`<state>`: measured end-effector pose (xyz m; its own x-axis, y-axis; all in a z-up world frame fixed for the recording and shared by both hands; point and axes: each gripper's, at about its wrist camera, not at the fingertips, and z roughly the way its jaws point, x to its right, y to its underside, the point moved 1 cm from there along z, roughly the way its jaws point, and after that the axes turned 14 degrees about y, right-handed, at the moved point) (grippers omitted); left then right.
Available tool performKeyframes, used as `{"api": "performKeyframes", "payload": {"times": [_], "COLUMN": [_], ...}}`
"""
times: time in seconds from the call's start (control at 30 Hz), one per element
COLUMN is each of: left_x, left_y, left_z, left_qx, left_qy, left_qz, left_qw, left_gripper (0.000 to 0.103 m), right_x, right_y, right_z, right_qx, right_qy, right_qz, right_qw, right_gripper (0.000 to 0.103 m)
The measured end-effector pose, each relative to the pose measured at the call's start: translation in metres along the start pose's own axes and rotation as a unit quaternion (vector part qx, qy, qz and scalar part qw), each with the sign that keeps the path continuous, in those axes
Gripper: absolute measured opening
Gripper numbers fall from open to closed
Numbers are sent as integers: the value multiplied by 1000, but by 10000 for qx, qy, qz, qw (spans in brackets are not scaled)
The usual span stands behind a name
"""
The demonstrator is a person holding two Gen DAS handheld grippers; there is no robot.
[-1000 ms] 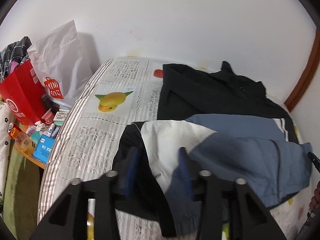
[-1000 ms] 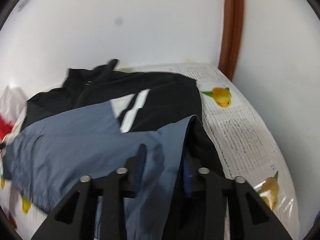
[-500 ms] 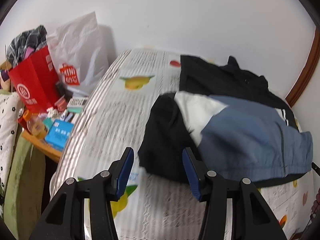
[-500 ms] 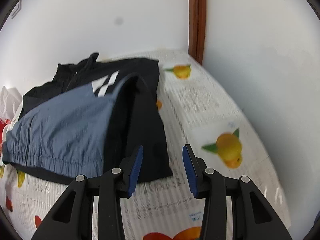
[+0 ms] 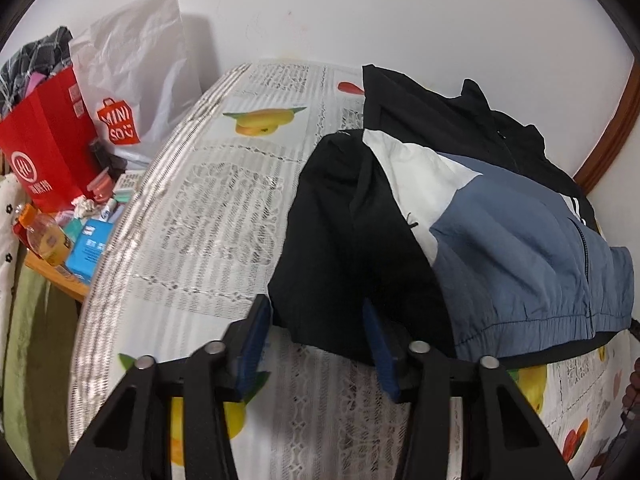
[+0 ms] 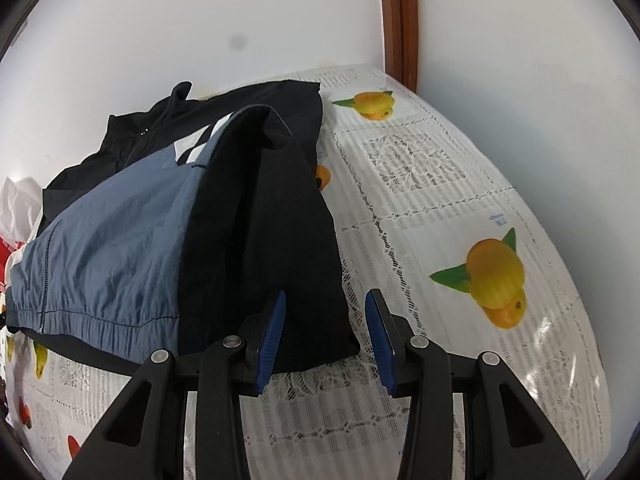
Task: Fold large clothes
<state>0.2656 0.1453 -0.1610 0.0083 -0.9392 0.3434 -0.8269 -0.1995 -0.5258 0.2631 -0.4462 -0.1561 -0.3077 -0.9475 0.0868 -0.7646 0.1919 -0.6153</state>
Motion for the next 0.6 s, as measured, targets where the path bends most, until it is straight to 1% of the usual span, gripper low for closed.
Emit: {"api": "performKeyframes", "payload": {"times": [0.03, 0.07, 0.1, 0.13, 0.17, 0.2, 0.23, 0.4, 0.6], "left_x": [1, 2, 4, 5, 6, 7, 8, 12, 10], "left_y": [0, 0, 0, 0, 1, 1, 2, 9, 33], "left_z": [1, 2, 2, 1, 0, -1, -3, -16, -38], "left_qx": [-10, -7, -15, -29, -26, -26, -31, 12, -26], "left_qy": [4, 4, -7, -22, -16, 22, 55, 1, -9], "left_qz": [4, 26, 63, 100, 115, 111, 110, 129, 60], "left_qw": [10000, 10000, 10000, 9999, 9999, 9999, 9999, 9999, 10000], "left_gripper": [37, 31, 28, 24, 20, 17, 15, 13, 12], "right_x": [-2, -3, -4, -6, -7, -8, -10, -11, -8], "right_y": [0, -1, 0, -1, -1, -2, -2, -1, 5], "right_z": [2, 3, 3, 3, 3, 2, 1, -6, -18], "right_qx": [-5, 3, 6, -10, -4, 32, 79, 136, 175], "right_qy": [12, 0, -54, -165, -175, -131, -95, -115, -223], "right_qz": [-34, -53, -70, -90, -107, -127, -167, -294, -441], "right_qw": [10000, 10000, 10000, 9998, 9998, 9998, 9998, 9994, 9986], "right_gripper": [40, 37, 33, 23, 18, 15, 8, 5, 4]}}
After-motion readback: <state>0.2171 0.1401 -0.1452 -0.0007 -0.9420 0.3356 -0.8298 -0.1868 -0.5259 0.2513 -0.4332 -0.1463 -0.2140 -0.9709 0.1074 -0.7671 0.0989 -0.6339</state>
